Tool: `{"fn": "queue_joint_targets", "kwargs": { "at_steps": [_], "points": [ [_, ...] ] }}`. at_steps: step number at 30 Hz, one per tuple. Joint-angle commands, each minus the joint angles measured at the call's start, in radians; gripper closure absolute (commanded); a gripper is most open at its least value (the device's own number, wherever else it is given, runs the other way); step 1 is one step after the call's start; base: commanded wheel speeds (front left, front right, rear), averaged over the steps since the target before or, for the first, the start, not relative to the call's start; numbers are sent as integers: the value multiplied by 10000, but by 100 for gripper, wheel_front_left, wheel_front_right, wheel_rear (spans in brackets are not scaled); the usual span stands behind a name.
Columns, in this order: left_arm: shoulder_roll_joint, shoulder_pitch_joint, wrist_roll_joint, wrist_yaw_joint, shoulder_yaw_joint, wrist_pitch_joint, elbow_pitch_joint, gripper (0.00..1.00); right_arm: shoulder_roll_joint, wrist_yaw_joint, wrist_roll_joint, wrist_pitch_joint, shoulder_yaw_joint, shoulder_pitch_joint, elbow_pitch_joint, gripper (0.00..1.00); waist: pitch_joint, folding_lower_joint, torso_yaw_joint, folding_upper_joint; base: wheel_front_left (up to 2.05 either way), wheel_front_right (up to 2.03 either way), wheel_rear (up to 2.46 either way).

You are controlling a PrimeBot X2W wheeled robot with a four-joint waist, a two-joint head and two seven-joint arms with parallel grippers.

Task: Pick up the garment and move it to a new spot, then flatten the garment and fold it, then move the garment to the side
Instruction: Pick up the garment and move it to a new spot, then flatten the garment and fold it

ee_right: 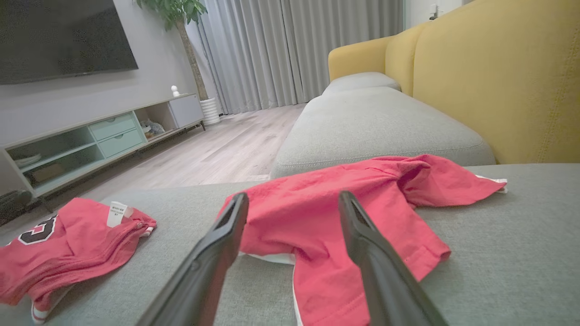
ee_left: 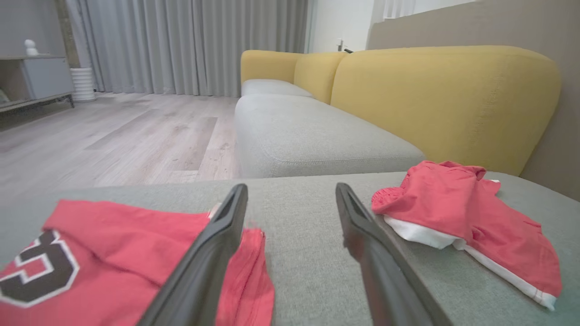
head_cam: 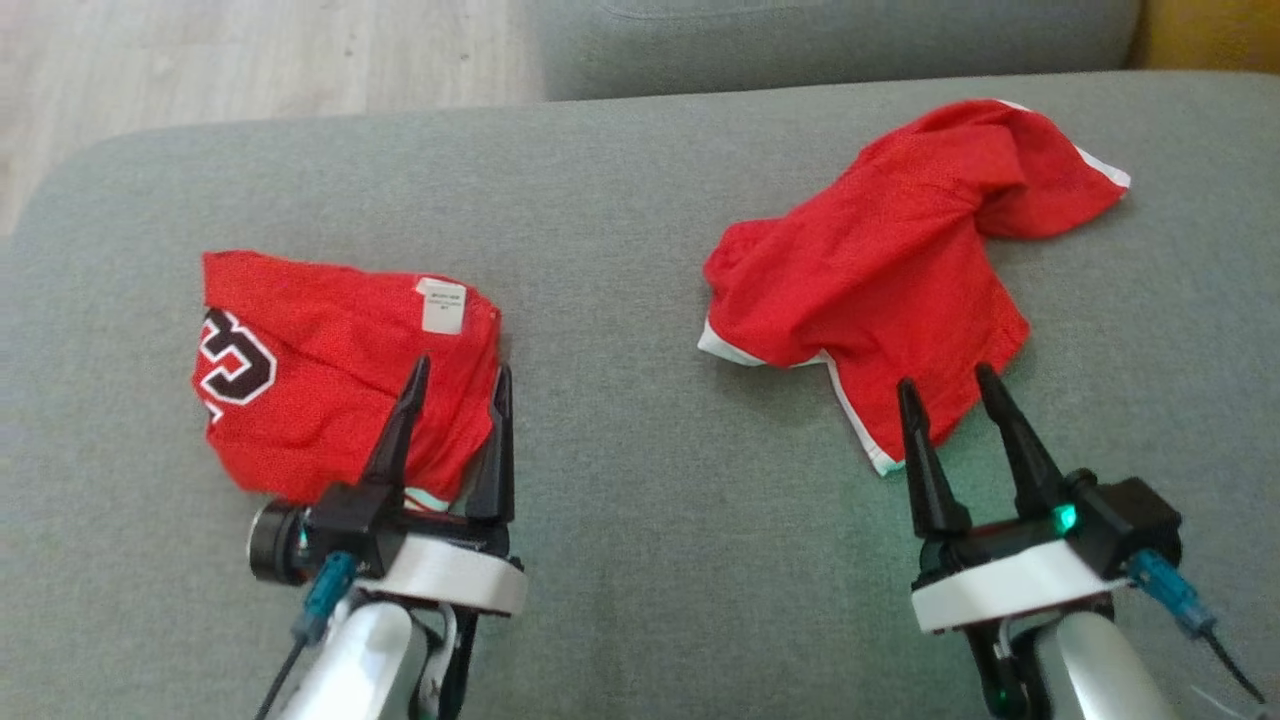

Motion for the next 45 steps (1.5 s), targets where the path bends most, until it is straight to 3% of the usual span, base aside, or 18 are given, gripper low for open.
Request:
{"fn": "queue_joint_targets", "kwargs": {
  "at_steps": [1, 4, 11, 24, 25, 27, 36, 45],
  "points": [
    [-75, -215, 64, 74, 523, -96, -532, 0, -39, -7, -135, -109, 197, -29, -239, 0, -113, 2, 136, -1, 0, 0, 0],
    [-235, -31, 193, -17, 663, -96, -642, 0, -39, -7, -280, -109, 227, 24, -95, 0, -117, 2, 193, -1, 0, 0, 0],
    [-453, -115, 518, -310, 777, -96, -584, 0, -39, -7, -948, 23, 518, -395, 1594, 0, 188, 2, 268, -1, 0, 0, 0],
    [-732, -233, 784, -629, 1038, -97, -268, 0, -39, -7, -1787, 933, -19, -1697, 3962, 0, 595, 2, 470, -1, 0, 0, 0],
    [-744, -230, 795, -631, 1081, -97, -260, 0, -39, -7, -1804, 961, -80, -1745, 4083, 43, 602, 2, 438, -1, 0, 0, 0],
    [-759, -221, 822, -631, 1181, -97, -248, 0, -39, -7, -1790, 946, -211, -1830, 4264, 100, 598, 2, 338, -1, 0, 0, 0],
    [-832, -114, 928, -716, 1459, -97, -172, 0, -39, -7, -1776, 585, -1561, -1728, 4352, 100, 309, 2, -348, -1, 0, 0, 0],
    [-915, 30, 1000, -809, 1544, -97, -133, 0, -39, -7, -2638, 1042, -3951, -1055, 2950, 100, 68, 2, -840, -1, 0, 0, 0]
  ]
}}
